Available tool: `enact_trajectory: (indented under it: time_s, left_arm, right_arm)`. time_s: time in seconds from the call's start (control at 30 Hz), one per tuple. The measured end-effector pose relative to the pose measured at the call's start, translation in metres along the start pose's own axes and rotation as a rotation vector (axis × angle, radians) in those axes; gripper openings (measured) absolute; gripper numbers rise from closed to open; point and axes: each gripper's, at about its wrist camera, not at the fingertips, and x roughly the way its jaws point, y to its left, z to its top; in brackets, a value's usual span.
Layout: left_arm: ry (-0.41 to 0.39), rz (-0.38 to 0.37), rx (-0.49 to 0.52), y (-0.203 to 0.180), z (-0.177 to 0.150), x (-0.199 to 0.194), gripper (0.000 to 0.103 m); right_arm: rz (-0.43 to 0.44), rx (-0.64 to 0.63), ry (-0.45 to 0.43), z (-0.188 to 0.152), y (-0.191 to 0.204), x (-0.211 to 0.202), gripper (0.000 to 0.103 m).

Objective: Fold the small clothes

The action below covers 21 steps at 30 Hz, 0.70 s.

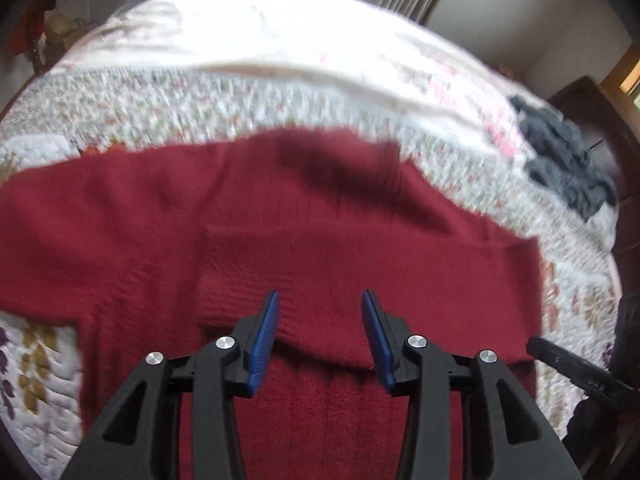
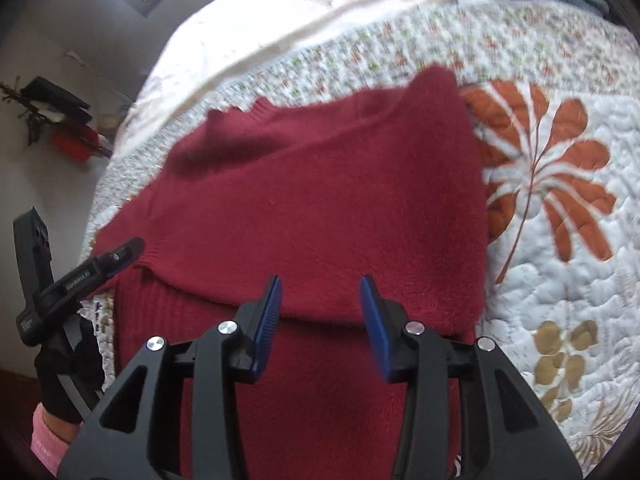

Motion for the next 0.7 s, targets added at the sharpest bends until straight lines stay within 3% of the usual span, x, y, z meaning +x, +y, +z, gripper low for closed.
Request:
enact_trajectory:
  time_s: [0.2,0.4,0.47,0.53,0.57,0.6,0.7]
  left_arm:
    - [0.026,0.008,-0.004,0.009,-0.009,0.023,0.043]
    - [0.021,-0.025,-0.028,0.015,-0.007,0.023,0.042]
    - [0.012,-0.035,-0.036,0.015,-0.006,0.008,0.042]
    - [-0.035,-0.059,-0.039,0.02,-0.007,-0.016,0.045]
    - [-0.06,-0.061,-0.04,0.026,-0.008,-0.028,0.052]
    - [-0.089,-0.047,-0.046,0.037,-0.011,-0.042,0.059]
    - [-0.118,-0.021,-0.096,0.078,-0.02,-0.069,0.062]
  right_arm:
    - [-0.026,0.02,0.038,-0.008,-0.014,0.029,0.039]
    - [-0.042,0.004,0.03,-0.011,-0.013,0.028,0.039]
    - [-0.027,0.009,0.017,-0.011,-0.009,0.013,0.04]
    - [-0.006,-0.007,-0.017,-0.013,-0.001,-0.005,0.048]
    - [-0.004,-0.021,-0.035,-0.016,0.003,-0.014,0.05]
    - [-0.002,-0.037,-0.052,-0.021,0.008,-0.024,0.055]
    - [0.009,-0.065,-0.051,-0.035,0.022,-0.035,0.059]
